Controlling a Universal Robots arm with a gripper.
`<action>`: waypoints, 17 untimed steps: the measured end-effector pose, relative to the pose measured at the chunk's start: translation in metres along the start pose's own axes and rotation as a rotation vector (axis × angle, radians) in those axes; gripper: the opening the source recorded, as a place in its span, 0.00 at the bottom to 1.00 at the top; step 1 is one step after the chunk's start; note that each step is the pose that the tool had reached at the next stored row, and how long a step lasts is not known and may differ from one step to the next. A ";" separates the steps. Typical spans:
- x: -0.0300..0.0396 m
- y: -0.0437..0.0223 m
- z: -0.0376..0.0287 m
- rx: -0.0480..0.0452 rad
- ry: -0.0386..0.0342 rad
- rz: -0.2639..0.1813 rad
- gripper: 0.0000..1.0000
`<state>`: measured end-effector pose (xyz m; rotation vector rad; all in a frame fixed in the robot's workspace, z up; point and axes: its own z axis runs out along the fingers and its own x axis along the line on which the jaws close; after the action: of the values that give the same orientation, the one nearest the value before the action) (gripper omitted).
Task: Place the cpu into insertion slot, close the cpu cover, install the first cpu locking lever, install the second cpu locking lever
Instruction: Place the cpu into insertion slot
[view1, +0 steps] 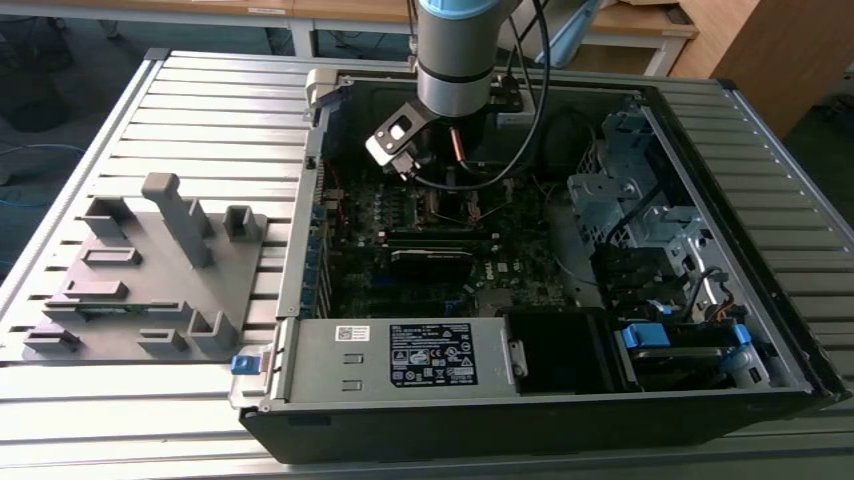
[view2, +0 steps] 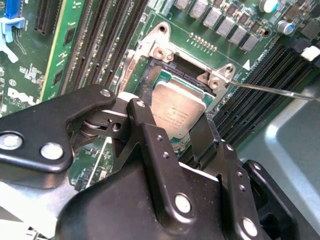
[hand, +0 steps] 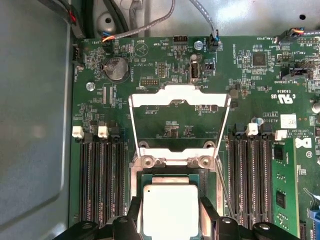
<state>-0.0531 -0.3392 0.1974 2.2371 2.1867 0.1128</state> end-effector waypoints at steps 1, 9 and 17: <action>0.0000 0.0002 0.0000 0.0000 -0.0006 0.000 0.54; -0.0009 0.0004 0.0001 -0.0002 -0.0054 0.000 0.54; -0.0013 0.0003 0.0007 0.0001 -0.0068 -0.007 0.54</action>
<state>-0.0528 -0.3405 0.1966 2.2265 2.1910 0.1049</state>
